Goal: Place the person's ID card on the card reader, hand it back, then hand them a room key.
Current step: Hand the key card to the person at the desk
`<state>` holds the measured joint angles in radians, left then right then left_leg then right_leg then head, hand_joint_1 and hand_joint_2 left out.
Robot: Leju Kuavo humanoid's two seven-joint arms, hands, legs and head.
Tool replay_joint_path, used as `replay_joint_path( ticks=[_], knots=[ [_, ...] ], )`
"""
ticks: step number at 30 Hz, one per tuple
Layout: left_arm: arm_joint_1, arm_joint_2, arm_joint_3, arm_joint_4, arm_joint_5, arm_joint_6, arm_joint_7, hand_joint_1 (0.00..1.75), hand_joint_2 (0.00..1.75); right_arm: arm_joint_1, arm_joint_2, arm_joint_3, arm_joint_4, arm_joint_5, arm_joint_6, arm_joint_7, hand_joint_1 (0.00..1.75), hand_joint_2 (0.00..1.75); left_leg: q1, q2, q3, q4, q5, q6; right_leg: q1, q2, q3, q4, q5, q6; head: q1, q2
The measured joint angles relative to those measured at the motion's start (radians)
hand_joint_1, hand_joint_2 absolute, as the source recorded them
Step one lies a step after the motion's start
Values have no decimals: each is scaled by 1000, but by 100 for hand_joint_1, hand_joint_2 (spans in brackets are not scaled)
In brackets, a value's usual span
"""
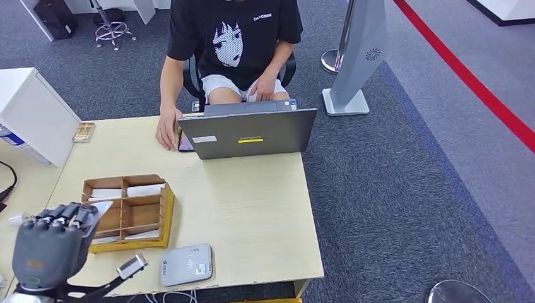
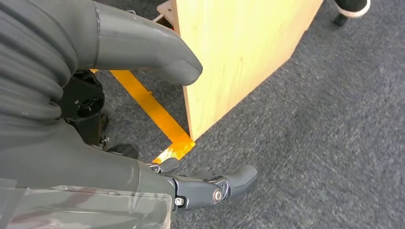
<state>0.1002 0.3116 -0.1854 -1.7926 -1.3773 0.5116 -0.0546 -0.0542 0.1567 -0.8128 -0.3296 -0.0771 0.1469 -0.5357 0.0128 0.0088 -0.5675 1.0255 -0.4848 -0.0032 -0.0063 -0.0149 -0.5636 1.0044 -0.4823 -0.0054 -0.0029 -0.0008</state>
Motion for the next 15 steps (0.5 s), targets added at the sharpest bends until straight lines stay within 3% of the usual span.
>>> replay_joint_path(
  ticks=[6,15],
  knots=[
    [-178,1,132,214,22,-98,-31,175,175,-26,3,-9,0,28,19,9,0,175,0,0,0,0,3,-2,0,0,-1,1,3,-2,-1,0],
    [-301,12,156,456,-44,-90,-39,175,175,-51,3,-18,0,63,45,-13,0,175,0,1,-1,0,3,-2,0,1,-2,1,4,0,-1,0]
  ],
)
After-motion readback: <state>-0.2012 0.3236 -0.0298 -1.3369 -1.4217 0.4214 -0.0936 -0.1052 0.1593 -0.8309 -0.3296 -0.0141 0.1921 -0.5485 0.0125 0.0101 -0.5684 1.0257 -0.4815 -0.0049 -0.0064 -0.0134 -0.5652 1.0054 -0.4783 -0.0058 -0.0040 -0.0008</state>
